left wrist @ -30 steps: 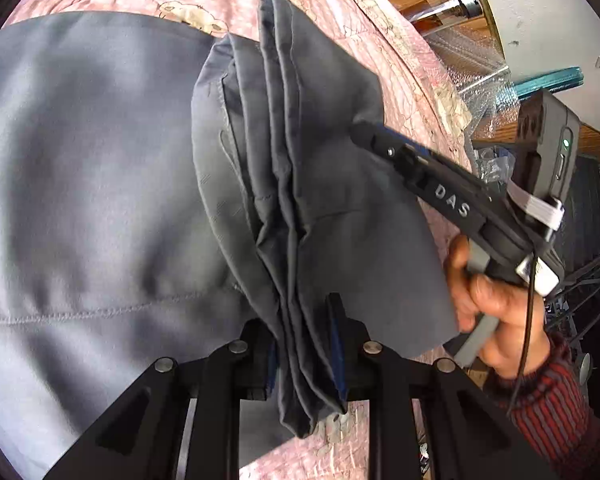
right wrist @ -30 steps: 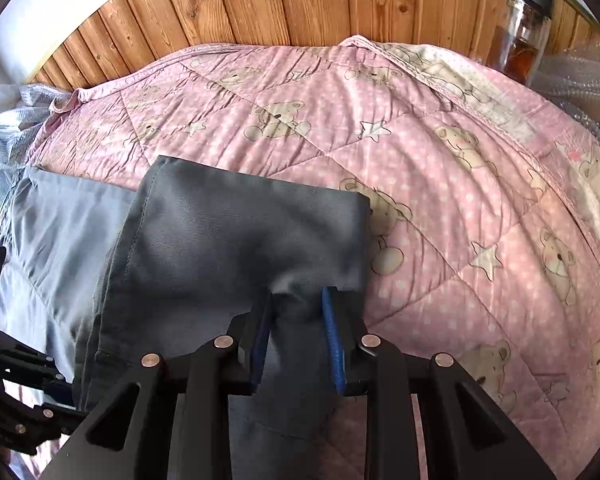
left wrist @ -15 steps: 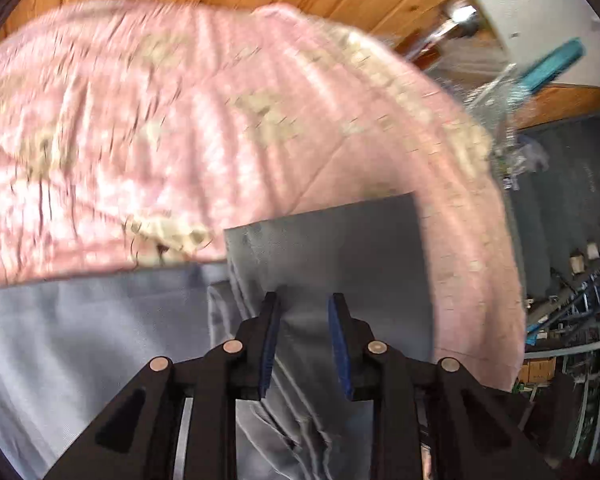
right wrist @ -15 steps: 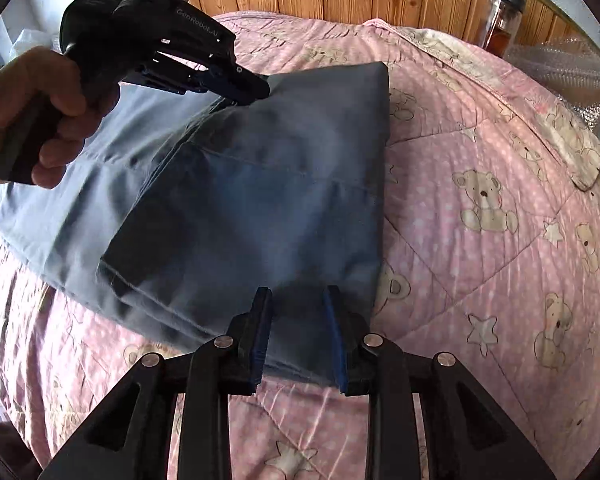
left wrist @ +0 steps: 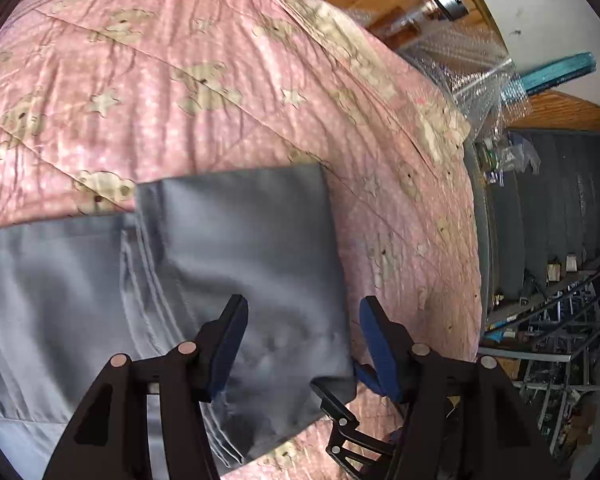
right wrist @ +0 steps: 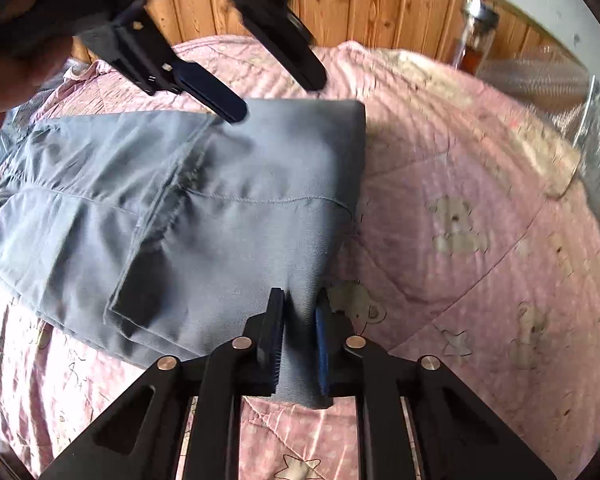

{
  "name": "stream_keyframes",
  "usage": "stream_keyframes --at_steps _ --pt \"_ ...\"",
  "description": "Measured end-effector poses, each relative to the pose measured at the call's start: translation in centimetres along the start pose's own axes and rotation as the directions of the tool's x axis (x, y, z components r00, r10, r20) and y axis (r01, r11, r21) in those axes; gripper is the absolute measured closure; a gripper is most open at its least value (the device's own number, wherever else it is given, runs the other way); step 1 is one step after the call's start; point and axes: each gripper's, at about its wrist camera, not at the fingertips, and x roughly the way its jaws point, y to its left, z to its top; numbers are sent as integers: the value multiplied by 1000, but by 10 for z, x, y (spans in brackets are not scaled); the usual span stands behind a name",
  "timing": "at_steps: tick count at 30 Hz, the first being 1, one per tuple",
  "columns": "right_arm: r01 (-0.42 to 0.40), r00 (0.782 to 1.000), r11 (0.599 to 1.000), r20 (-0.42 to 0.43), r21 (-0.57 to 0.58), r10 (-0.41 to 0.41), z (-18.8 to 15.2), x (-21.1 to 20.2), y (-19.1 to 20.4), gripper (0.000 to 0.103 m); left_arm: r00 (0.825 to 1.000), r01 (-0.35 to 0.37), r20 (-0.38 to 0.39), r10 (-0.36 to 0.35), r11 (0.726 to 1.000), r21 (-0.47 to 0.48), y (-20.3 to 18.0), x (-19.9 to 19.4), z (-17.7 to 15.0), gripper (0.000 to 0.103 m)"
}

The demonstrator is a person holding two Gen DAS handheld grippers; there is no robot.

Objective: Fold clothes

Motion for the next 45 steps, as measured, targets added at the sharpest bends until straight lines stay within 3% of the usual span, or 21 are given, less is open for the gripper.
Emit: stream_keyframes --at_steps 4,7,10,11,12,13,15,16,18,20,21,23,25,26,29,30,33,37,41,42,45 --pt "130 984 977 140 -171 -106 9 -45 45 94 991 -71 -101 84 990 122 -32 13 -9 43" --pt "179 968 941 224 -287 -116 14 -71 85 95 982 -101 -140 126 979 177 -38 7 -23 43" --pt "196 951 916 294 -351 -91 23 -89 119 95 980 -138 -109 167 962 234 -28 -14 -36 43" --pt "177 950 919 306 -353 -65 26 -95 129 95 985 -131 -82 155 960 247 -20 -26 -42 51" --pt "157 948 921 317 -356 -40 29 -101 138 95 989 -117 -58 135 963 243 -7 -40 -48 71" --pt "133 945 925 326 -357 -10 32 -108 147 93 994 -97 -36 107 971 218 9 -55 -53 75" --pt "11 940 939 324 -343 107 34 -124 160 67 999 -40 15 38 990 133 51 -88 -65 79" --pt "-40 935 950 324 -310 145 35 -131 161 60 999 -9 38 6 997 83 75 -104 -72 80" --pt "-132 938 971 292 -198 187 36 -133 156 57 996 57 72 -55 998 -26 130 -125 -85 80" --pt "-185 960 979 199 -83 198 34 -109 150 61 987 137 100 -125 984 -117 183 -128 -98 80" --pt "-198 970 979 133 -39 202 31 -85 148 72 980 178 112 -162 973 -150 207 -126 -104 79" --pt "-217 976 976 -20 28 218 18 -34 148 77 961 261 143 -237 948 -184 241 -114 -111 79" --pt "-221 962 975 -161 24 222 -1 4 157 78 951 291 161 -264 940 -180 259 -102 -115 79" --pt "-225 966 974 -127 2 223 -8 6 161 77 952 288 156 -262 942 -175 263 -98 -116 79" --pt "-277 936 961 -226 -9 268 -10 23 170 77 956 277 142 -256 948 -158 274 -88 -119 77" --pt "-282 936 960 -222 -4 274 -6 25 169 78 958 269 139 -249 951 -154 276 -87 -120 76" --pt "-238 964 971 -124 -20 234 20 27 167 78 967 228 149 -207 964 -140 269 -105 -125 71" --pt "-208 975 978 -88 -26 205 51 69 178 78 959 179 246 -141 974 -139 259 -142 -146 70" --pt "-192 962 981 -204 -31 181 21 141 195 77 940 268 244 -237 958 -100 241 -135 -168 70" --pt "-191 970 981 -160 -40 182 13 141 196 74 944 273 216 -248 958 -92 239 -124 -172 70" --pt "-131 971 991 -206 -24 123 14 144 199 73 983 145 132 -131 983 -108 251 -87 -180 72"
